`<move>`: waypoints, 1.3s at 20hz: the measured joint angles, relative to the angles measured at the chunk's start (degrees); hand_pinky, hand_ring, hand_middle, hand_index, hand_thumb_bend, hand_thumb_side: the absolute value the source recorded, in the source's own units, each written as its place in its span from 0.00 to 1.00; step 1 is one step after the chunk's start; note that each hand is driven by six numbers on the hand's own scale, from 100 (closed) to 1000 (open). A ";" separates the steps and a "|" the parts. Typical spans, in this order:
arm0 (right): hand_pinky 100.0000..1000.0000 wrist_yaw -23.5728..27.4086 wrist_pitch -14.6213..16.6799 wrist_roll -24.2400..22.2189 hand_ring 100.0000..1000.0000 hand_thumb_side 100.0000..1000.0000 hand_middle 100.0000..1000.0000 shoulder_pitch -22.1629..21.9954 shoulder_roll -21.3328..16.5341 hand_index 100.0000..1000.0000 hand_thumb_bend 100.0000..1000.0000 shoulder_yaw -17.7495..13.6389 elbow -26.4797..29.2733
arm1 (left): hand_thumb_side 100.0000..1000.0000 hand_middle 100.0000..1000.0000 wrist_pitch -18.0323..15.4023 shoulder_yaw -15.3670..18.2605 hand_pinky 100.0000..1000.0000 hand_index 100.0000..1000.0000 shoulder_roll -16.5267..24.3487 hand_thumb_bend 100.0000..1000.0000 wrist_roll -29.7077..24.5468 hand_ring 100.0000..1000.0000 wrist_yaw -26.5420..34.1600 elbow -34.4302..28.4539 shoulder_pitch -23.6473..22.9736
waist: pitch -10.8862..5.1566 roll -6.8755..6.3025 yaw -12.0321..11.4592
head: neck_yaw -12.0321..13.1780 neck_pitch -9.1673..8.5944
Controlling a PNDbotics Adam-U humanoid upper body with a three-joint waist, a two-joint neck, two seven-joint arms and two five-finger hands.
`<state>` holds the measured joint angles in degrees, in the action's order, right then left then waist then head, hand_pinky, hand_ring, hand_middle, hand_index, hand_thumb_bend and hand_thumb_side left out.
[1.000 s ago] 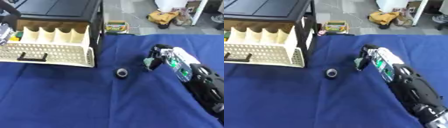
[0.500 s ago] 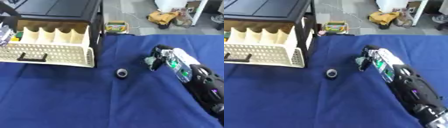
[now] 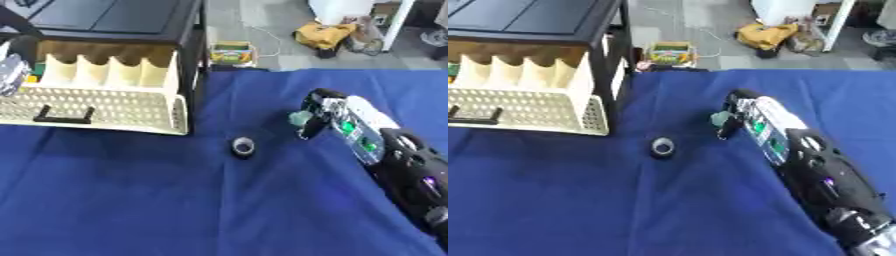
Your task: Pick up objects from table and place into drawer.
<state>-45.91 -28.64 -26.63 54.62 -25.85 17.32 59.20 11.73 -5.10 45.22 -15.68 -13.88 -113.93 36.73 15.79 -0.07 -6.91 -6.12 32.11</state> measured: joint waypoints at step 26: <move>0.13 2.16 -2.38 2.32 0.41 0.09 0.39 8.90 -2.74 0.52 0.00 1.34 16.91 | 0.53 0.00 0.13 -0.01 0.00 0.65 0.17 0.00 -0.16 0.00 0.17 0.01 -1.29 | -2.28 1.30 1.98 | 2.59 0.83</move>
<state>-43.75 -31.02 -24.31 63.52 -28.59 18.66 76.10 11.86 -5.11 45.39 -15.83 -13.71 -113.93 35.44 13.51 1.23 -4.93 -3.54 32.94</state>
